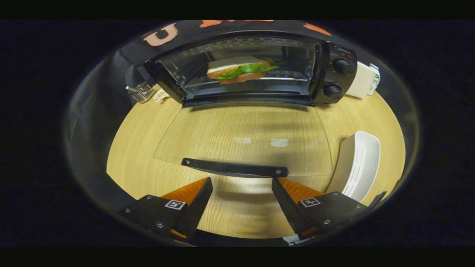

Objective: Open the toaster oven, put the food inside, and close the toaster oven door.

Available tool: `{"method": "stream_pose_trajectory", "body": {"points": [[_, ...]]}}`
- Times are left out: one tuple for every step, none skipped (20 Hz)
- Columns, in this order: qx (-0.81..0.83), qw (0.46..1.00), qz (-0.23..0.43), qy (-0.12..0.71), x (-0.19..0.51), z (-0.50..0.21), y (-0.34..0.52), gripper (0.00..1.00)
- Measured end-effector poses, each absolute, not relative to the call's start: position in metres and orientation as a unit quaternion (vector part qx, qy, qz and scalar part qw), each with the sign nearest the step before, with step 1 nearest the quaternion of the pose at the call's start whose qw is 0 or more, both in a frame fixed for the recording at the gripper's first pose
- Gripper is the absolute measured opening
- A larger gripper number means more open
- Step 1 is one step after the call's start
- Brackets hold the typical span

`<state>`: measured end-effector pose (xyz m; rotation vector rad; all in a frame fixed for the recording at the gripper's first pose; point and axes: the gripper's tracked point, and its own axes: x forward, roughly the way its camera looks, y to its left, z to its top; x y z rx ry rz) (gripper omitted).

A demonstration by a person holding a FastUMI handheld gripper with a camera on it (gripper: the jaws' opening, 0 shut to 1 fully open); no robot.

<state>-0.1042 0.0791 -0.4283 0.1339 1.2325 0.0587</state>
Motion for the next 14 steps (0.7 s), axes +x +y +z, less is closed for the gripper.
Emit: {"method": "stream_pose_trajectory", "body": {"points": [[0.066,0.814,0.028,0.576,-0.101,-0.429,0.080,0.96],[0.074,0.814,0.031,0.576,-0.101,-0.427,0.081,0.96],[0.084,0.817,0.034,0.570,-0.099,-0.422,0.082,0.96],[0.094,0.821,0.038,0.562,-0.097,-0.415,0.082,0.95],[0.104,0.827,0.041,0.551,-0.094,-0.406,0.083,0.95],[0.109,0.835,0.044,0.537,-0.089,-0.394,0.083,0.95],[0.106,0.844,0.046,0.524,-0.081,-0.383,0.082,0.95],[0.101,0.852,0.054,0.511,-0.073,-0.372,0.084,0.95],[0.089,0.861,0.062,0.498,-0.064,-0.360,0.085,0.95],[0.072,0.869,0.064,0.485,-0.053,-0.348,0.083,0.95],[0.059,0.878,0.065,0.470,-0.041,-0.339,0.082,0.95],[0.051,0.885,0.062,0.459,-0.029,-0.332,0.080,0.95],[0.052,0.889,0.059,0.451,-0.017,-0.325,0.080,0.95],[0.055,0.892,0.057,0.444,-0.007,-0.319,0.079,0.95]]}}
